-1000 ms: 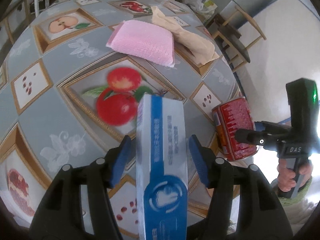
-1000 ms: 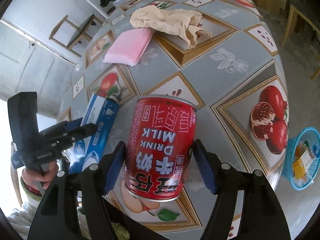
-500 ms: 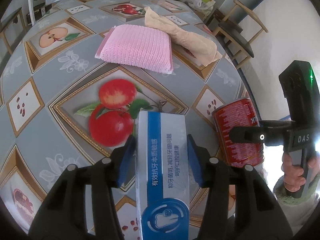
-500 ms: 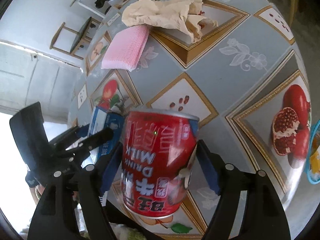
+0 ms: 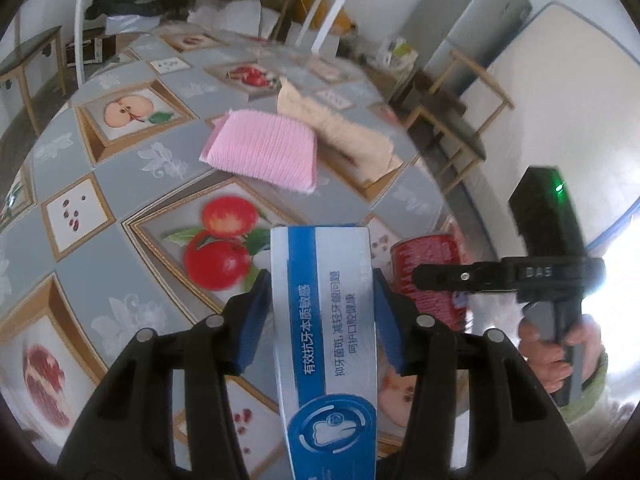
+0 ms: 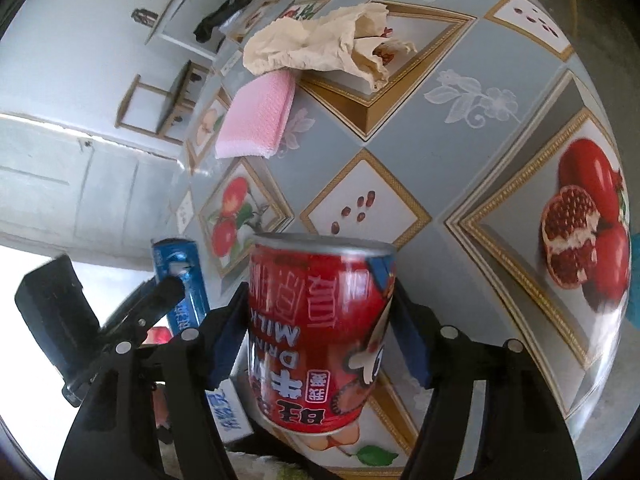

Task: Collect trash
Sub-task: 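Carry the toothpaste box and milk can to the wastebasket and release both, then return both tools to the table above the pink pad and beige cloth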

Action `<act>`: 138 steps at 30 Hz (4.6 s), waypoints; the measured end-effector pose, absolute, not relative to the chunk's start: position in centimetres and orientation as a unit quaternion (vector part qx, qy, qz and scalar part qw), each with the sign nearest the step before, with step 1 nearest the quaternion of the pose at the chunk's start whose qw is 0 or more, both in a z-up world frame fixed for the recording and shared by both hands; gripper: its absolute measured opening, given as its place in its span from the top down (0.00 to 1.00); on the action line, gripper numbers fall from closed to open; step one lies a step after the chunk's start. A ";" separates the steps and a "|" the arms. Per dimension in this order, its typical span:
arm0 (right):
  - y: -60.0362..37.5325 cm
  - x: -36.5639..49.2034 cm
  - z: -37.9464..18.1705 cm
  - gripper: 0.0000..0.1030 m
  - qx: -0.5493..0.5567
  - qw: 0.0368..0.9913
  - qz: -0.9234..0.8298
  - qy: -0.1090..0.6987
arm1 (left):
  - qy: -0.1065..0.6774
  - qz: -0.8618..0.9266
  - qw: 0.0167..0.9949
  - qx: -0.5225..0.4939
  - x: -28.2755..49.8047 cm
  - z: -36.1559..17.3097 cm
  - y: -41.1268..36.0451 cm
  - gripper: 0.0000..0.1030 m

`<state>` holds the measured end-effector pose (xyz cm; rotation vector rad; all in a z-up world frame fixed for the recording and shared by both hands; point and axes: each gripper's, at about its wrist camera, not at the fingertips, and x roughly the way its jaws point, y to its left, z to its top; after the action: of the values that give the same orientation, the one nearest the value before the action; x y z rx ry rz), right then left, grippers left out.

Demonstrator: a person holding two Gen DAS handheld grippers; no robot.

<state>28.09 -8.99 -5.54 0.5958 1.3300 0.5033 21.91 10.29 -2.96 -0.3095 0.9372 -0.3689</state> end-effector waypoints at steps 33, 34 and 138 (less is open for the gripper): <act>-38.9 6.7 4.5 0.37 0.436 0.838 0.023 0.327 | 0.318 -0.394 0.859 -0.075 18.1 12.1 -10.6 0.56; -40.1 5.7 4.1 0.37 0.441 0.838 0.005 0.323 | 0.322 -0.403 0.854 -0.073 18.2 12.0 -11.9 0.56; -0.8 40.1 3.0 0.24 0.043 0.857 0.212 0.468 | 0.344 -0.129 0.898 -0.243 15.8 -3.8 16.5 0.21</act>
<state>40.13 -0.84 3.04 0.0908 0.9826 0.4450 15.80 16.46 -3.76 -0.5034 0.7123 -0.2677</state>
